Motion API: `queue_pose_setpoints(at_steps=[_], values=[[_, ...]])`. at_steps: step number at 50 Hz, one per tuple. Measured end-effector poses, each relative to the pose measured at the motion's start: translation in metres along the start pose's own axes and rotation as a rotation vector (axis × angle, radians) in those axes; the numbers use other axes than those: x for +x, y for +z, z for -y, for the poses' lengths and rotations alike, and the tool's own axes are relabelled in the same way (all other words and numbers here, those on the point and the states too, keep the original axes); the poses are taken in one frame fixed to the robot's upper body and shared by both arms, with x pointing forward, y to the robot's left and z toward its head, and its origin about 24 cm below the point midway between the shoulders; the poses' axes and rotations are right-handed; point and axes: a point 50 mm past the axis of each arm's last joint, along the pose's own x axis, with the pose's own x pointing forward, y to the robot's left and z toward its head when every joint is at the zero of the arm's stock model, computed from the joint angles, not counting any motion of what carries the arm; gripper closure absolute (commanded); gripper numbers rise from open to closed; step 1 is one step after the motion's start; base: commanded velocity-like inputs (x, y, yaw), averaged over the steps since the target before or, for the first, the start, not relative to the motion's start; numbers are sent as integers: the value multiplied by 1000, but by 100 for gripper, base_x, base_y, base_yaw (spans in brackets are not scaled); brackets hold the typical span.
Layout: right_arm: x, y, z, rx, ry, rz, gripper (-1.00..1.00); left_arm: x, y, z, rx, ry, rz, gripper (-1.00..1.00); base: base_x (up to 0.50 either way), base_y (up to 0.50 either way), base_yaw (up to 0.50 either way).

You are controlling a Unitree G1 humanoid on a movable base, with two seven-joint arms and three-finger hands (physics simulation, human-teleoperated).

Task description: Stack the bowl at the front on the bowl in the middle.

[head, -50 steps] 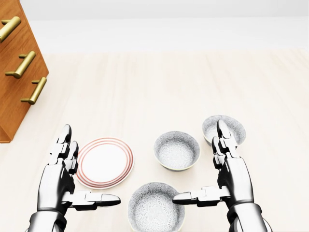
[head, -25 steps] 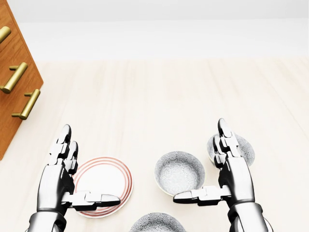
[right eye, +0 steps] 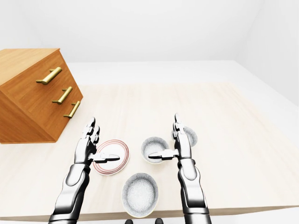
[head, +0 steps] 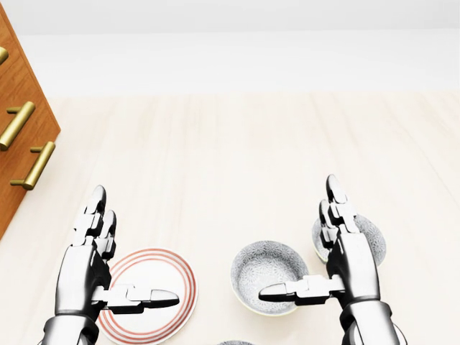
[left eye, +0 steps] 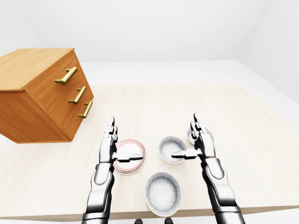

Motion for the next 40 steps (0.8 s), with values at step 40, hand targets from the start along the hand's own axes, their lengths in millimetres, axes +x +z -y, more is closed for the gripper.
queue_pose_setpoints(at_steps=[40], values=[[-20, 106, 58, -754, -183, 372, -100, 1, -3, -2, 4, 13, -6, -100, 0, 0, 0]])
